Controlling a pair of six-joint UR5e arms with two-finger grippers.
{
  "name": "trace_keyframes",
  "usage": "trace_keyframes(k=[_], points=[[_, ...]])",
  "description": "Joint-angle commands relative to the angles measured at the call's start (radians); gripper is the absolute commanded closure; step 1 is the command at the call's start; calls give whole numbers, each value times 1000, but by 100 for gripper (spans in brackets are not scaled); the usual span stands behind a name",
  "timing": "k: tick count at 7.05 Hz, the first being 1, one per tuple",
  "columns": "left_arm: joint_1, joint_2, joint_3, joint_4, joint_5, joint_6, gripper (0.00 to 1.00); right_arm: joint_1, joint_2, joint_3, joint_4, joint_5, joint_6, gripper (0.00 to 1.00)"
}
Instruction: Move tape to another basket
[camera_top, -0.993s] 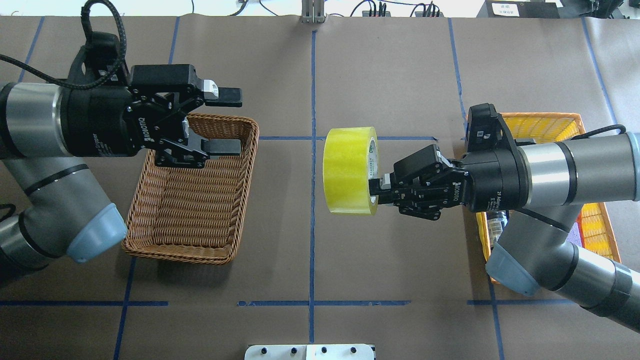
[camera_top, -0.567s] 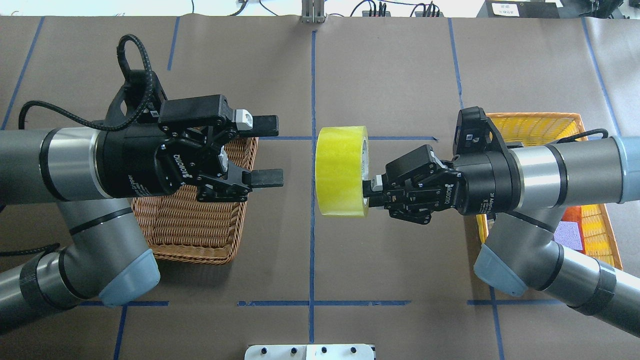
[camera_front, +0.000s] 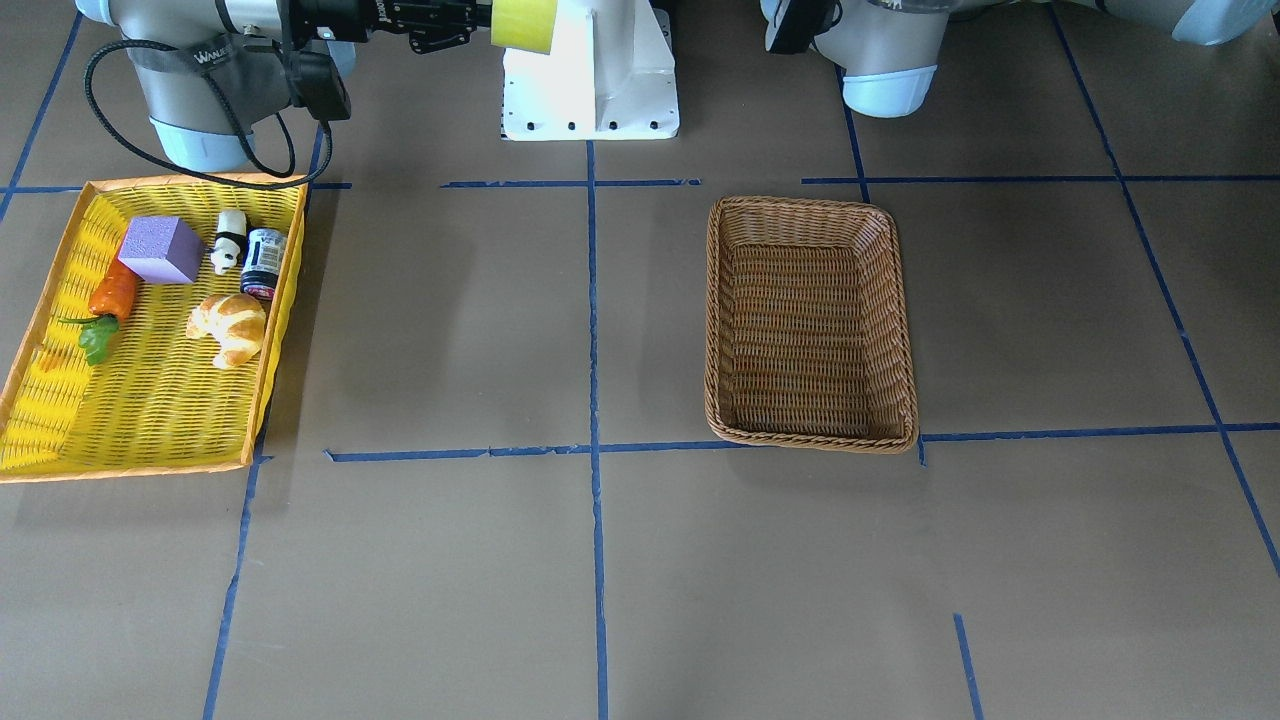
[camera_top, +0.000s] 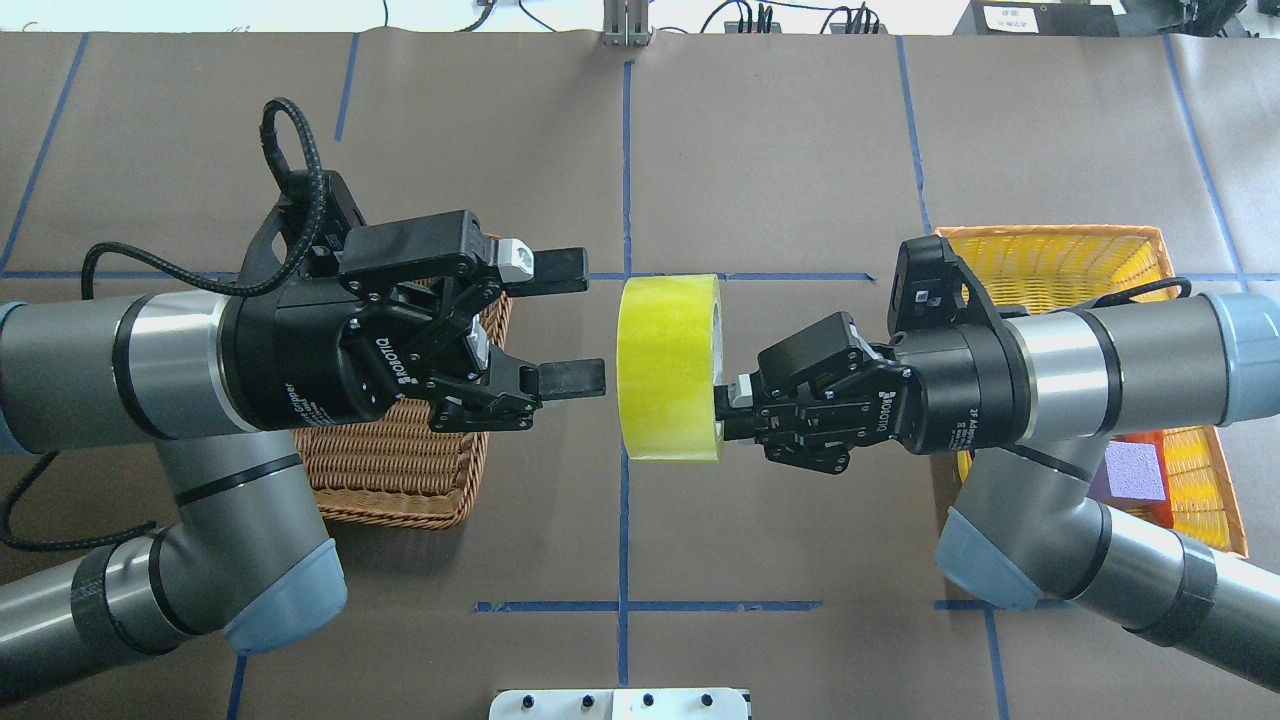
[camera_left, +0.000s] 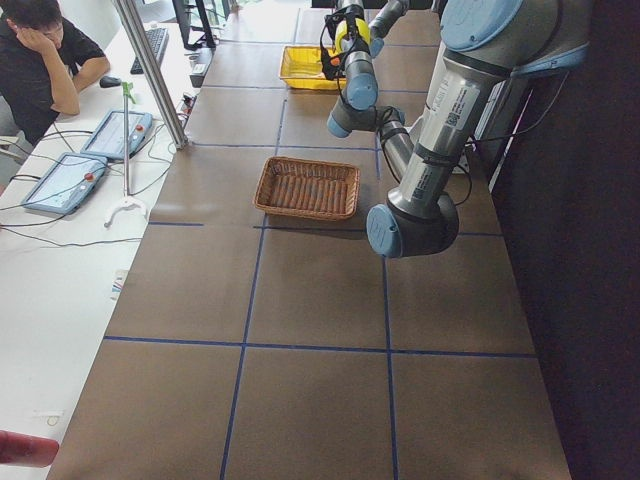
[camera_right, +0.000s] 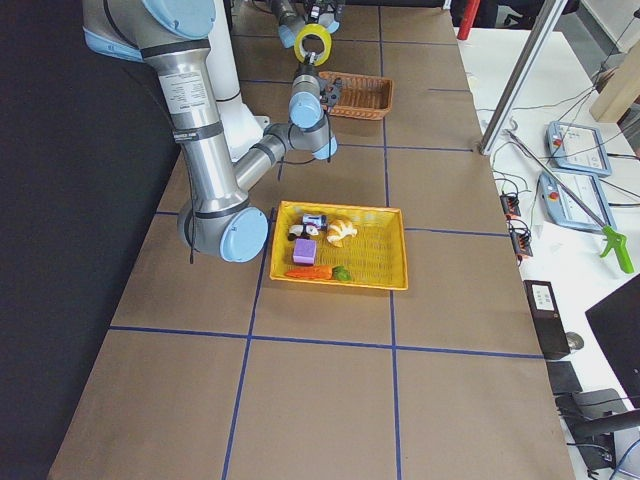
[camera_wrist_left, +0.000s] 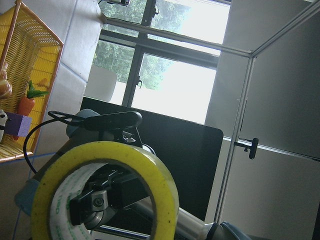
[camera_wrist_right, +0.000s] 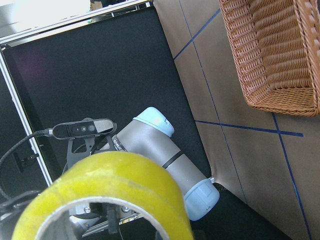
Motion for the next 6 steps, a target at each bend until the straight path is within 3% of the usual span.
trace_keyframes(k=[1, 3, 4, 6], points=[[2, -10, 7, 0, 12, 1, 0, -19, 9, 1, 2, -2, 0, 100], [21, -24, 15, -2, 30, 1, 0, -29, 12, 1, 2, -11, 0, 100], [21, -25, 15, -5, 30, 1, 6, -32, 12, 1, 2, -13, 0, 100], [23, -24, 20, -5, 30, 1, 36, -35, 12, 1, 2, -14, 0, 100]])
